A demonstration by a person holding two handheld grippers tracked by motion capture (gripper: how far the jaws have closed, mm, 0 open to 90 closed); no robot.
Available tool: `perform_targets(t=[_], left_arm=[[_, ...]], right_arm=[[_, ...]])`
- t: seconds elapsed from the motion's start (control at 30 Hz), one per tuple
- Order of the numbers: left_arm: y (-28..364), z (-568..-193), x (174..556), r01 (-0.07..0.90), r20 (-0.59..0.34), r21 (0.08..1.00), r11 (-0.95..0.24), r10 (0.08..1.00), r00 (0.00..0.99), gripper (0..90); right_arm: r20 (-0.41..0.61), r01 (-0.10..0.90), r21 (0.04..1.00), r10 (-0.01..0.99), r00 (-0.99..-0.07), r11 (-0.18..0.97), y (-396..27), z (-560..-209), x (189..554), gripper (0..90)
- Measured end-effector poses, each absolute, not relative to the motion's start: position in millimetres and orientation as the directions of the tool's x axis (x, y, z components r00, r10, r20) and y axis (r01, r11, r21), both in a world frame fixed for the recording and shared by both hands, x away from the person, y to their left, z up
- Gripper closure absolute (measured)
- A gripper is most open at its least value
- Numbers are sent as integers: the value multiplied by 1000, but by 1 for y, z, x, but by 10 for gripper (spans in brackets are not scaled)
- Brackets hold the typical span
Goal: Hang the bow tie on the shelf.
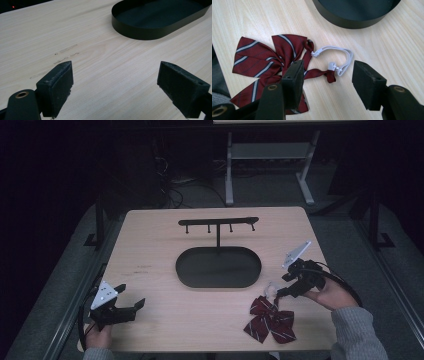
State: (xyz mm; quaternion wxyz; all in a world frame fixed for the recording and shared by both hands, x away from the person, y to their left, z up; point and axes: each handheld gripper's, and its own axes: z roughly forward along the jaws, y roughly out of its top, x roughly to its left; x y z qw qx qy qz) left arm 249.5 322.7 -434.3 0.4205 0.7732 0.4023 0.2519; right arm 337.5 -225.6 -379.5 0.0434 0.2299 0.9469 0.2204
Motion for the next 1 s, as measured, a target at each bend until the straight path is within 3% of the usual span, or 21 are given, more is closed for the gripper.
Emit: perform_targets(t=[1.0], left_arm=[[323, -434, 250, 402, 54, 856, -324, 831, 553, 131]], right_arm=[[46, 420, 339, 431, -901, 842, -195, -401, 372, 470]])
